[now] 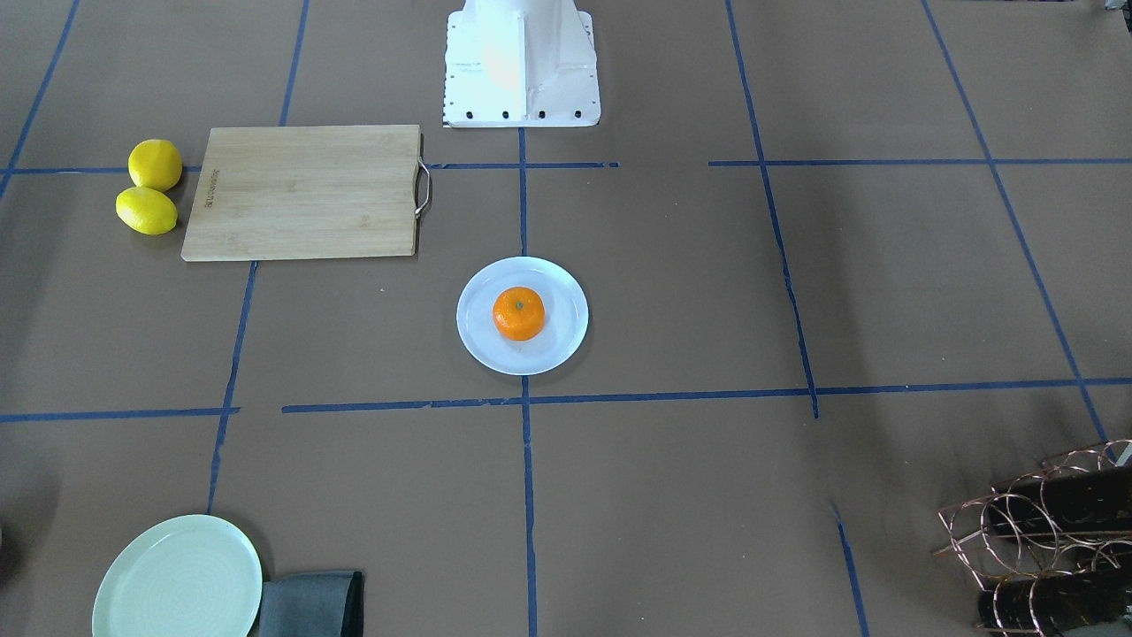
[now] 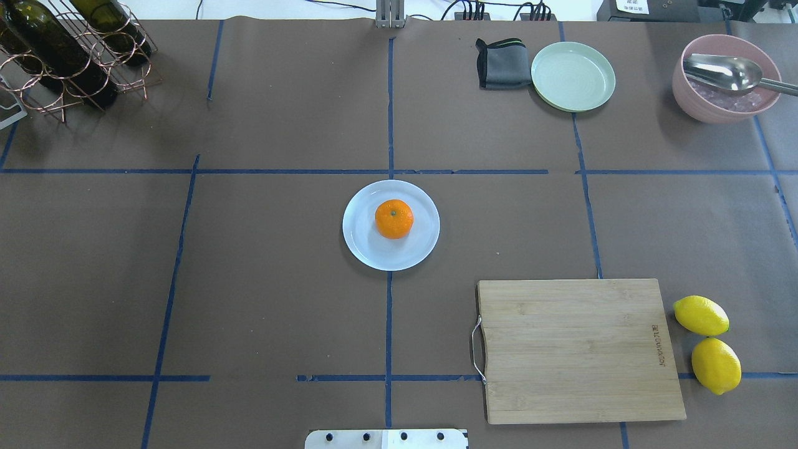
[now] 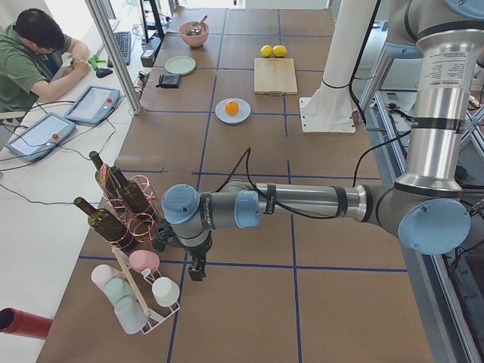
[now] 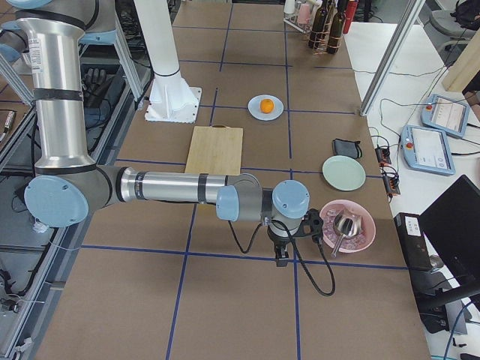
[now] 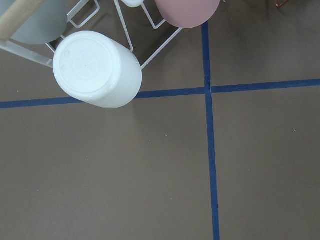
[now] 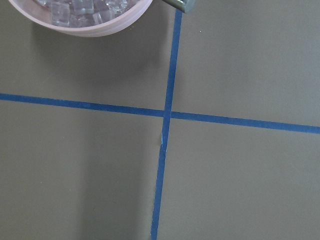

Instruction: Pick orange to plate

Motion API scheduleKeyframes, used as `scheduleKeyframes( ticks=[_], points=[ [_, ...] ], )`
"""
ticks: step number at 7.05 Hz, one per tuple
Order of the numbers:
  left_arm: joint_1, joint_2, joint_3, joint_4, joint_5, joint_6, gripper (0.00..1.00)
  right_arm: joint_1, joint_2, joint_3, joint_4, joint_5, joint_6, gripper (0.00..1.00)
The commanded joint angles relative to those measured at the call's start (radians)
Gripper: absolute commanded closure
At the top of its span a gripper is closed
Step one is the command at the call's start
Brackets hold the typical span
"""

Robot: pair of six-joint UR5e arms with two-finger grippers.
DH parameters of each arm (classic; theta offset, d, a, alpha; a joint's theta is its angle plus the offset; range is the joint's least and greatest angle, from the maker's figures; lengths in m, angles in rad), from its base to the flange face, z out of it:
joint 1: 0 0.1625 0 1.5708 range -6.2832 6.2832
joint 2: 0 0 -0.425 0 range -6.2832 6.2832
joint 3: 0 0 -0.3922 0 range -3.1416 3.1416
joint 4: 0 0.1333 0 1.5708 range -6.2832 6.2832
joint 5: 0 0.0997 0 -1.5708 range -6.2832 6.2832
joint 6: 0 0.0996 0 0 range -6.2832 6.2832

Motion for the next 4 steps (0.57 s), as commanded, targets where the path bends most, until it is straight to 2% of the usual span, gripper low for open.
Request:
scheduleKeyframes(
  ticks=[1,4],
  points=[
    [0.000,0.000,0.001,0.000,0.000,0.000,0.00,0.000,0.000,-0.001,0.000,0.000,0.000,0.00],
    [0.001,-0.005,0.001,0.000,0.000,0.000,0.00,0.000,-0.001,0.001,0.000,0.000,0.000,0.00]
  ],
)
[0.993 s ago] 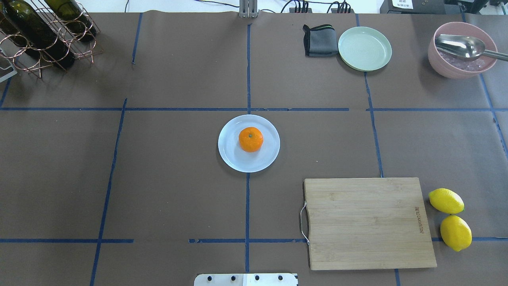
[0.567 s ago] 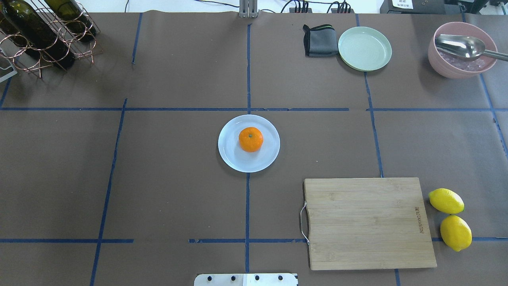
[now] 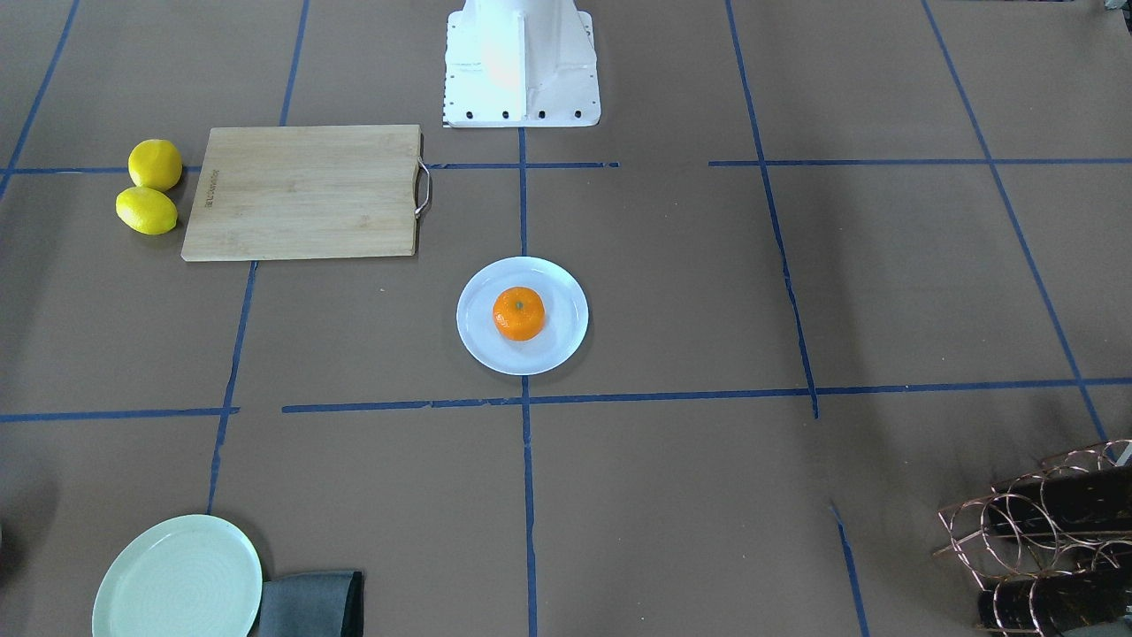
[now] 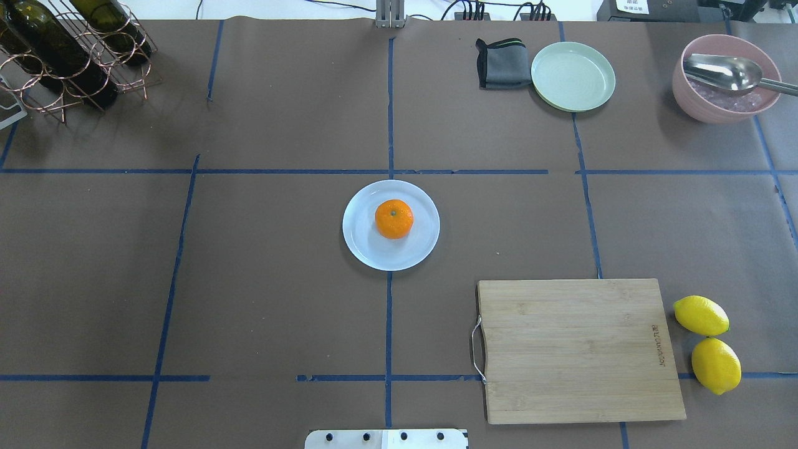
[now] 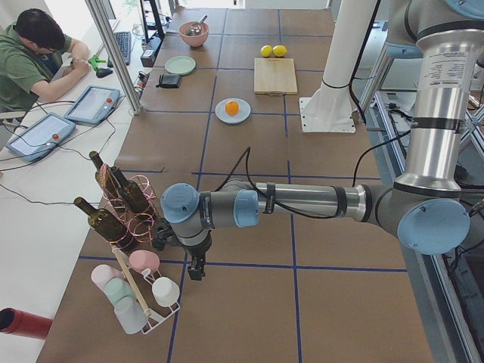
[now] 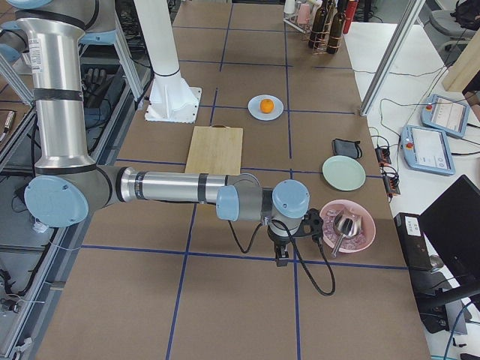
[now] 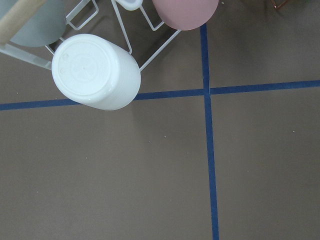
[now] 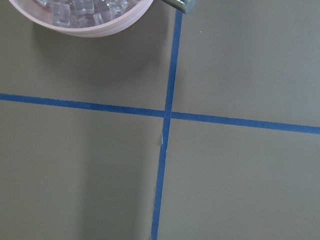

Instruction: Pick orange to plate

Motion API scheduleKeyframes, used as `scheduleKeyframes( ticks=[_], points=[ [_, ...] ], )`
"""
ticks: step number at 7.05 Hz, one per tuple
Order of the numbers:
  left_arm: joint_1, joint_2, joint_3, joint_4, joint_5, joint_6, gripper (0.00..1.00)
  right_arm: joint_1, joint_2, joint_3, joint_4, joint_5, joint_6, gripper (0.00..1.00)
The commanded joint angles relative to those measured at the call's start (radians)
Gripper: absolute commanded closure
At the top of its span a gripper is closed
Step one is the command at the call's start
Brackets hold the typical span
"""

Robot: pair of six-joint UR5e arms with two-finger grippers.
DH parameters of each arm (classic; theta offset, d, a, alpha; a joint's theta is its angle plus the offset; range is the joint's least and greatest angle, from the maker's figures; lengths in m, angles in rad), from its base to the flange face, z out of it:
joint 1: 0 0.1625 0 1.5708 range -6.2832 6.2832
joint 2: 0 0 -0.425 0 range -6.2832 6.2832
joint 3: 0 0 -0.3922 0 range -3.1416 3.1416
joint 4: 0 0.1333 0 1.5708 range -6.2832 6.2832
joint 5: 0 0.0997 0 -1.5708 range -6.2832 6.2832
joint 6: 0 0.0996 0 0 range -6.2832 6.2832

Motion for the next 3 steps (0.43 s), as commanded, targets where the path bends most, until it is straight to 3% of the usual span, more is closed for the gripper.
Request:
scheduleKeyframes(
  ticks=[1,3],
  points=[
    [0.001,-0.003,-0.001,0.000,0.000,0.000,0.00,0.000,-0.001,0.004,0.000,0.000,0.000,0.00],
    [-0.001,-0.001,-0.002,0.000,0.000,0.000,0.00,0.000,-0.001,0.010,0.000,0.000,-0.001,0.00]
  ],
)
